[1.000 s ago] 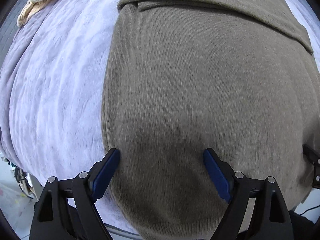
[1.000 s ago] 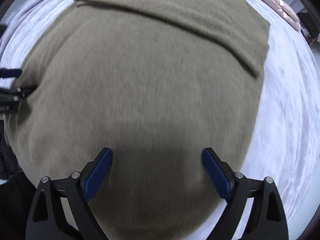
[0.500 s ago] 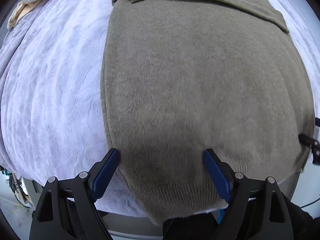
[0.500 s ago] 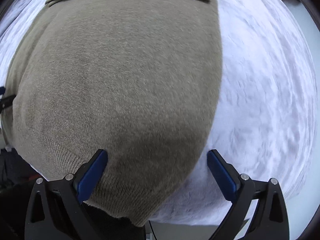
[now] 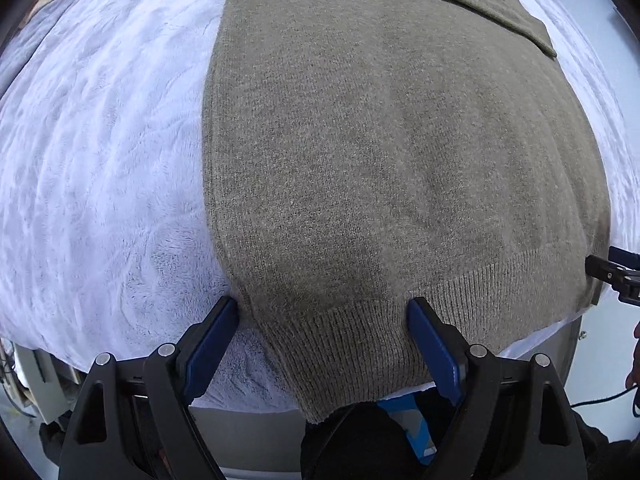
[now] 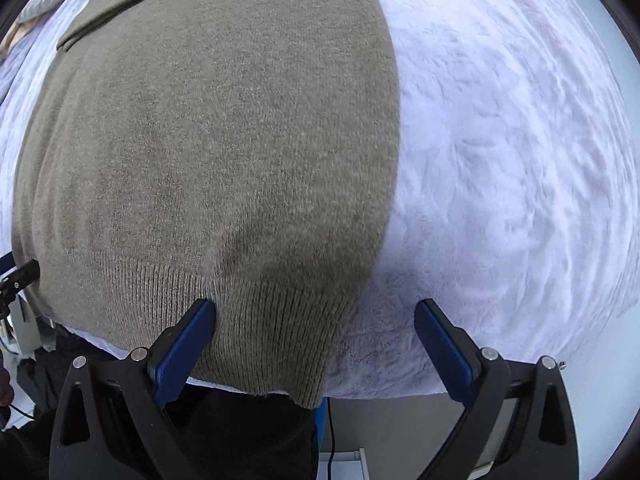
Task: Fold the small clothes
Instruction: 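Close the left gripper on the ribbed hem while the right gripper grasps it too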
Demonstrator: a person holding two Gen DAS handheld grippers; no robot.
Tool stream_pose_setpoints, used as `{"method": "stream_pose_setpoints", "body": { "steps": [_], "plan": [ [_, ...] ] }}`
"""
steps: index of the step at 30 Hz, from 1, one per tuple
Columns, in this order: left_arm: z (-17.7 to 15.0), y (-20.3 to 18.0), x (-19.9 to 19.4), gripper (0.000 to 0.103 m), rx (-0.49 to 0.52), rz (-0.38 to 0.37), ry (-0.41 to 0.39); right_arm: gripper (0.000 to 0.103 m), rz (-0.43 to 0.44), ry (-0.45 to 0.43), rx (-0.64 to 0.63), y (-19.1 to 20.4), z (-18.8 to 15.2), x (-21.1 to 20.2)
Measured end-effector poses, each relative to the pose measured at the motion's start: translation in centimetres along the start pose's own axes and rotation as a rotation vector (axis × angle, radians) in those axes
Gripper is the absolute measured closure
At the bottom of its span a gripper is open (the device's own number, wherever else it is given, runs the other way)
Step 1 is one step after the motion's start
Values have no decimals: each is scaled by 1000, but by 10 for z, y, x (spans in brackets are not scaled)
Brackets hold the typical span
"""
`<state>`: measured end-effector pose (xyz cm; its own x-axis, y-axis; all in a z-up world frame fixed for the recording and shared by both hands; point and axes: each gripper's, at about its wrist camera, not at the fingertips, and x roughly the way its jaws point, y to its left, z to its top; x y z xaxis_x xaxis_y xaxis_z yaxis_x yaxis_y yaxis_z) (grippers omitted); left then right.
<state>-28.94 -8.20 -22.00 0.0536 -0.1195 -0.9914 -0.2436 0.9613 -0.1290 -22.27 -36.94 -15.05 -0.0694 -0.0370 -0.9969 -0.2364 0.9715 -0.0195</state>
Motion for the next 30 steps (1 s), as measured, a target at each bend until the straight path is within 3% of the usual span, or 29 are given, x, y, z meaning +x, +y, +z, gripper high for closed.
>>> {"method": "stream_pose_setpoints", "body": {
  "steps": [2,7,12,21,24,25,30],
  "plan": [
    [16,9,-4,16,-2,-24,5,3,-1,-4,17,-4,-20,1],
    [6,37,2,16,-28,-105,4,3,29,-15,52,-2,-25,0],
    [5,65,1,16,-24,-151,-6,3,64,-36,69,-27,-45,-5],
    [4,70,3,11,-52,-238,28,6,138,-94,104,-37,-56,8],
    [4,80,5,11,-81,-231,27,7,182,-105,106,-40,-63,9],
    [2,81,4,4,-84,-217,29,8,191,-106,111,-45,-66,9],
    [3,67,9,1,7,-149,24,23,247,-115,165,-67,-65,14]
  ]
}}
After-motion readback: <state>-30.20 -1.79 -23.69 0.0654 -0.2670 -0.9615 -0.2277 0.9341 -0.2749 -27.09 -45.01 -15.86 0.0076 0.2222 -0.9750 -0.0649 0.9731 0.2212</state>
